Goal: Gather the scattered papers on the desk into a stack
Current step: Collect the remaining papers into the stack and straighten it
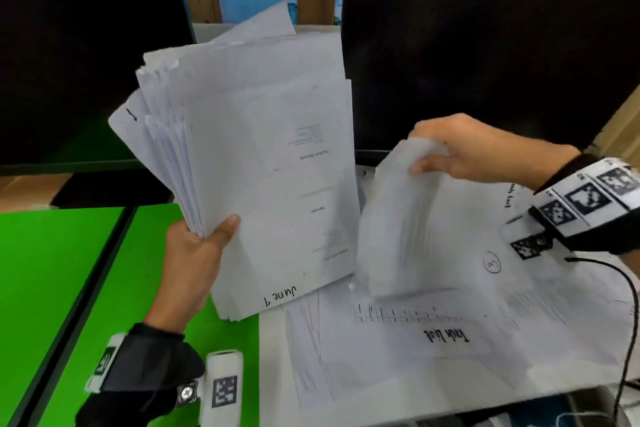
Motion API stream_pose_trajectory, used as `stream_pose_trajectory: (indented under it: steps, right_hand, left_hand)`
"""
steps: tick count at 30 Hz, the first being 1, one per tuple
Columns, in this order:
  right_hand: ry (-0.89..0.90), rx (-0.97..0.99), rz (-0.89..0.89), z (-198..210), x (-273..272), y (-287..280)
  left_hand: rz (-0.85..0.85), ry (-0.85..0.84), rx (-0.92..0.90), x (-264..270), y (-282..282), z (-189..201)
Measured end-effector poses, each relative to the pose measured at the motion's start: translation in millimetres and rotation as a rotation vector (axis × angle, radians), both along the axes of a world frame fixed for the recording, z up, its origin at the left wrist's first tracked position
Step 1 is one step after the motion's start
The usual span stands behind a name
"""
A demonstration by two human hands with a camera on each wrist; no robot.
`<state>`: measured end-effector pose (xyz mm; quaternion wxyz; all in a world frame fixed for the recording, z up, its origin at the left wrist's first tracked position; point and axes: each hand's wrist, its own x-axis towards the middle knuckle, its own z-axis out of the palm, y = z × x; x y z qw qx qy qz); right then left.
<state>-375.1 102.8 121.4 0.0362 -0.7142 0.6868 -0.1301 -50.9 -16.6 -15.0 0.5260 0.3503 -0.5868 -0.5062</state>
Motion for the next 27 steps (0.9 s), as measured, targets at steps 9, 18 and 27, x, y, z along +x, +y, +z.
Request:
stream_pose_trajectory:
  steps: [9,18,27]
  right_hand:
    - [-0.731,-0.333,0.039,50,21,-14]
    - [-1.441,-0.292,-0.246,-22,67,-67]
    - [-1.469,-0.082,-0.347,-64,79,-84]
  left_hand:
    - [-0.01,0.003,0.042,-2,-1,9]
    - [-0.225,-0.054,0.193,10,5,25]
    - [-0.385,0.002,0.48,27,-2,36]
